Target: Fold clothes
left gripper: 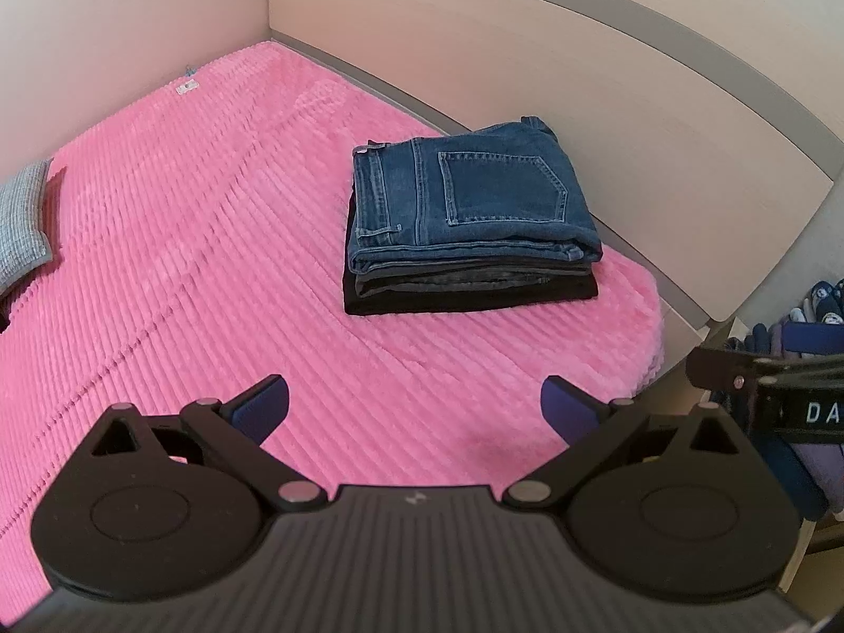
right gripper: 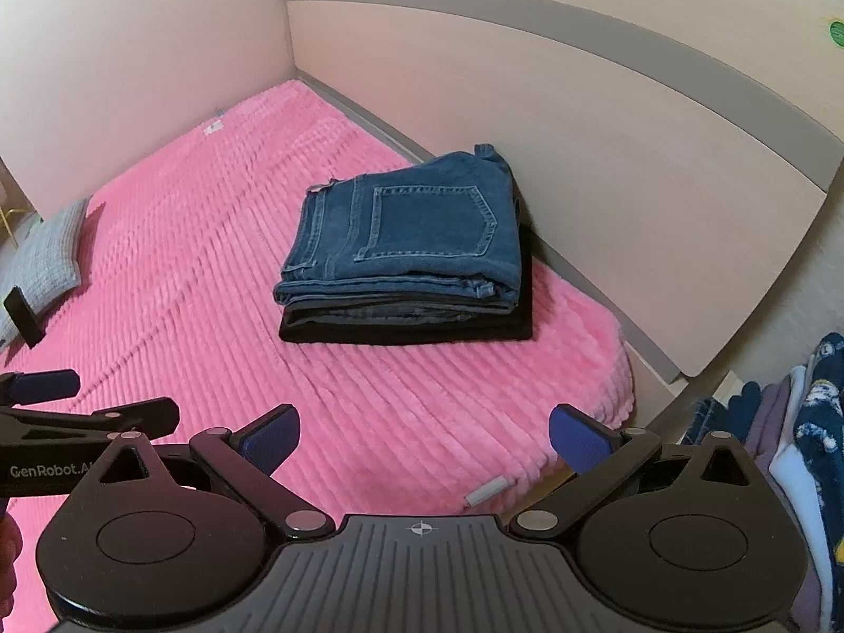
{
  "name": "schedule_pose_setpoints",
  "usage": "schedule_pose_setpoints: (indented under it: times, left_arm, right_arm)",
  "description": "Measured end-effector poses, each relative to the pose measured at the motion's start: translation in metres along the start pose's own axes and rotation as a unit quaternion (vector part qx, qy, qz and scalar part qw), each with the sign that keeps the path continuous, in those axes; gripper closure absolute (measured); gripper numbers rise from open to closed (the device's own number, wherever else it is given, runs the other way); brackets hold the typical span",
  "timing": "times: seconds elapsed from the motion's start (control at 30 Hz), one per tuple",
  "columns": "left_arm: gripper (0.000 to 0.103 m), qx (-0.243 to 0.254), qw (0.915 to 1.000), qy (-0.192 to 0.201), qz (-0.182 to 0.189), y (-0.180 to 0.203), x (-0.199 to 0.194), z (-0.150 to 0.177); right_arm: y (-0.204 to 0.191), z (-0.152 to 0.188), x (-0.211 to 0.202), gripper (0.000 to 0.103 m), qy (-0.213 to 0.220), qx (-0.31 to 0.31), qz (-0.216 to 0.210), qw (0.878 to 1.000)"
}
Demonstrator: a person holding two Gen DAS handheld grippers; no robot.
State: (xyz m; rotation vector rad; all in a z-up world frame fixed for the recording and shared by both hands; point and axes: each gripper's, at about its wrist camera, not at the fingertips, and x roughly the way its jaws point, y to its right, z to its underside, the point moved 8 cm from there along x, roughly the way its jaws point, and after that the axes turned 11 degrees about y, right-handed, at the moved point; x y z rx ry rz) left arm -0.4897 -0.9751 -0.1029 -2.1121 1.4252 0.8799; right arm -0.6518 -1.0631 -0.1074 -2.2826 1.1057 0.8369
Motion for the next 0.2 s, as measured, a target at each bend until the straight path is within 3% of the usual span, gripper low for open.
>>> schedule_pose_setpoints:
  times: [0.2]
  left_arm:
    - [0.002, 0.019, 0.9998, 0.000, -0.007, 0.0040, 0.0018, -0.0007]
  right_arm:
    - [0.0011, 0.0004, 0.0022, 0.000, -0.002, -0.002, -0.003, 1.000]
